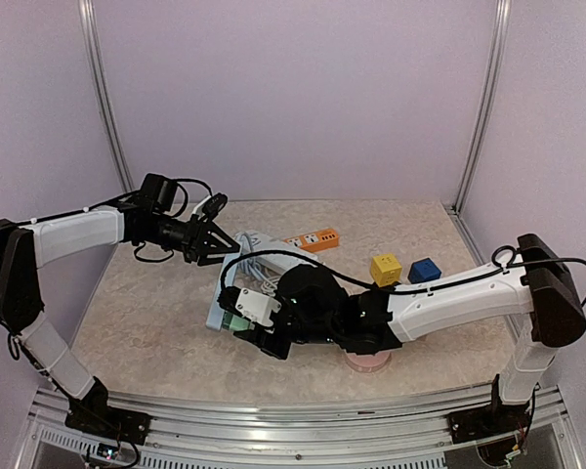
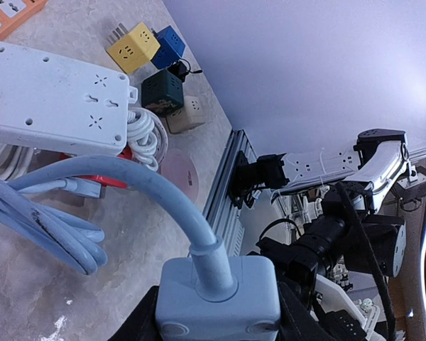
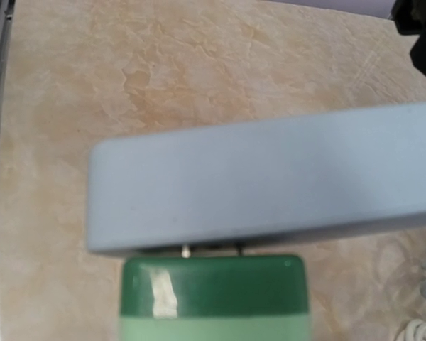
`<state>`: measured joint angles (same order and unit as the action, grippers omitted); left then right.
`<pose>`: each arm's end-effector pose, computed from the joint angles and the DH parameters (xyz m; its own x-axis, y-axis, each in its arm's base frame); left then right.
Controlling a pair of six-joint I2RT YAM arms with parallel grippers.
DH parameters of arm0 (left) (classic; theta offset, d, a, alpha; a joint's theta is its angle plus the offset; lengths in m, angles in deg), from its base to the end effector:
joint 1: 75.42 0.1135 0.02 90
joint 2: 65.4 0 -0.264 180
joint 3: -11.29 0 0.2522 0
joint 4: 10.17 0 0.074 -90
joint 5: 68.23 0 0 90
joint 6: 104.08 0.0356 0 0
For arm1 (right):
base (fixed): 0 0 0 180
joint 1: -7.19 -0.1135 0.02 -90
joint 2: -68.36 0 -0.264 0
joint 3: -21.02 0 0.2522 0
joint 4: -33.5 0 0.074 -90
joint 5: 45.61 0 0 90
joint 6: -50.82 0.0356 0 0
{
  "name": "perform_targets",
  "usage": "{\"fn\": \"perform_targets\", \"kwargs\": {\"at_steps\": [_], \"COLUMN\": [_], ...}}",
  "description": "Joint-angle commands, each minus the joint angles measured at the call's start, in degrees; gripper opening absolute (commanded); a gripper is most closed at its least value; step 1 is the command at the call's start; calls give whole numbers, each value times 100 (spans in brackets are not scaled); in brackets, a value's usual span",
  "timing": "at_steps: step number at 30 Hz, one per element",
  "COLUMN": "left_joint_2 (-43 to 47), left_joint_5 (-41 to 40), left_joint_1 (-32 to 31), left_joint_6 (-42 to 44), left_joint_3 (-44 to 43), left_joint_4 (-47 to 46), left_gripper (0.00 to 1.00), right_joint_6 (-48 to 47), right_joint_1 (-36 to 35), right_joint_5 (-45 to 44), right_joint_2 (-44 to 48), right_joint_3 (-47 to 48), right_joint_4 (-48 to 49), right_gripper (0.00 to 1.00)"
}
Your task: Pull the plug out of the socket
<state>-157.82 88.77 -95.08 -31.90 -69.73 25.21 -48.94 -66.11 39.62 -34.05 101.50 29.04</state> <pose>0.3078 -0.1448 0.2634 -0.8752 0.1857 -0.4467 0.4803 0.2234 -0.8482 0.1203 0.3907 0.2285 0.0323 -0.4802 -0.8766 -0.9412 0.2804 -0.1883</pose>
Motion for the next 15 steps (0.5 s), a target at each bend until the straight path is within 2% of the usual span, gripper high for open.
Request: {"fn": "perform_targets", "kwargs": {"at_steps": [1,10,15], "left_joint_2": [221,273,193], "left_joint_5": [-73,-46,18], "left_joint_1": [232,298,185], "left_joint_6": [359,384,449], "left_joint_3": [-234,-251,-290], "left_joint_4": [-466,-422,-330], "left_gripper": [21,21,21], "right_joint_6": [222,246,-78], "right_joint_1": [-78,-75,-77], "right_joint_5": [319,325,402], "right_joint_2": [251,298,318], "right_joint_3": [-59,-120,-130], "right_joint_4": [-183,-136,-9], "right_gripper": [0,0,0]}}
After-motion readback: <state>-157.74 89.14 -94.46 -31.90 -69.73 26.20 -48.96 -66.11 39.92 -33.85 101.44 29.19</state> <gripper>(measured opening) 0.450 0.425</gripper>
